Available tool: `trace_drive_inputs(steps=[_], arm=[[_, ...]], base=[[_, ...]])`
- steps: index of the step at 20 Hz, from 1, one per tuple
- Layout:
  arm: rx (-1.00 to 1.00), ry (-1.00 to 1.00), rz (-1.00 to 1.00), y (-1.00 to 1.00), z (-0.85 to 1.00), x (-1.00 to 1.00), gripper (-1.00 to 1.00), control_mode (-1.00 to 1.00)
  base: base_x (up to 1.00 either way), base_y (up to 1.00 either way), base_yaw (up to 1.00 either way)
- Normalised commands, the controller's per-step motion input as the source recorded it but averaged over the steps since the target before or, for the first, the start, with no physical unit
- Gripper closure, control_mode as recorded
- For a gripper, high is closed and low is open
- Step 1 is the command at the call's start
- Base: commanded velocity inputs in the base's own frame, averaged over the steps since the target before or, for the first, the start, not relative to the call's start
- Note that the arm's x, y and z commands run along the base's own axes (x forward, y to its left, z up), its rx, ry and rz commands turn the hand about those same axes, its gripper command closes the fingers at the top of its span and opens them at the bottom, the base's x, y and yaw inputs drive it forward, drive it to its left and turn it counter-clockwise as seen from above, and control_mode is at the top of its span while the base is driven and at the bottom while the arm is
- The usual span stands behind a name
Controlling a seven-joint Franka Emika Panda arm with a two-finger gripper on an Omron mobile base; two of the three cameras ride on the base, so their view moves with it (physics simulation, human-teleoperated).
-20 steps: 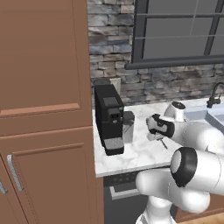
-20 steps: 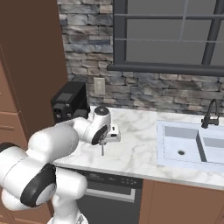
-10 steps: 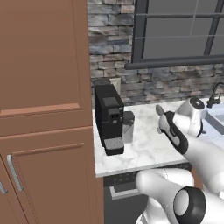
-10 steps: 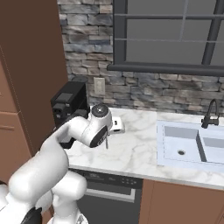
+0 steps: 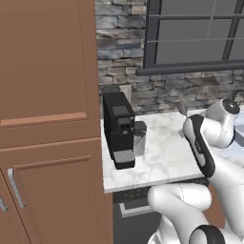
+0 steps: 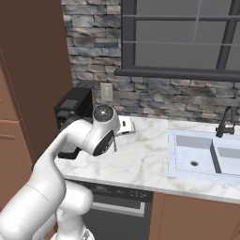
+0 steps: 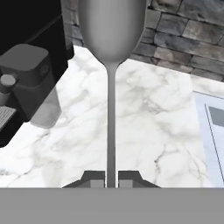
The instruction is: Take the fork and place it on the left side of the plate. Then take the spoon and place it on the right side of the plate. Make sure they're directly next to the plate.
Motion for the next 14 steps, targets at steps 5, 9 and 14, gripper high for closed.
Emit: trace_drive_inputs(steps=[5,9,14], arm=[[0.00,-0.01,0.00,-0.05,0.45,-0.25,1.00,-1.00],[0.00,-0.01,0.00,-0.03,0.31,-0.24,1.00,1.00],[0.00,0.00,0.00,0.00,0.00,0.00,1.00,1.00]], base=[[0.00,0.00,0.00],[-0.09,-0.01,0.00],[-0.45,-0.02,0.00]])
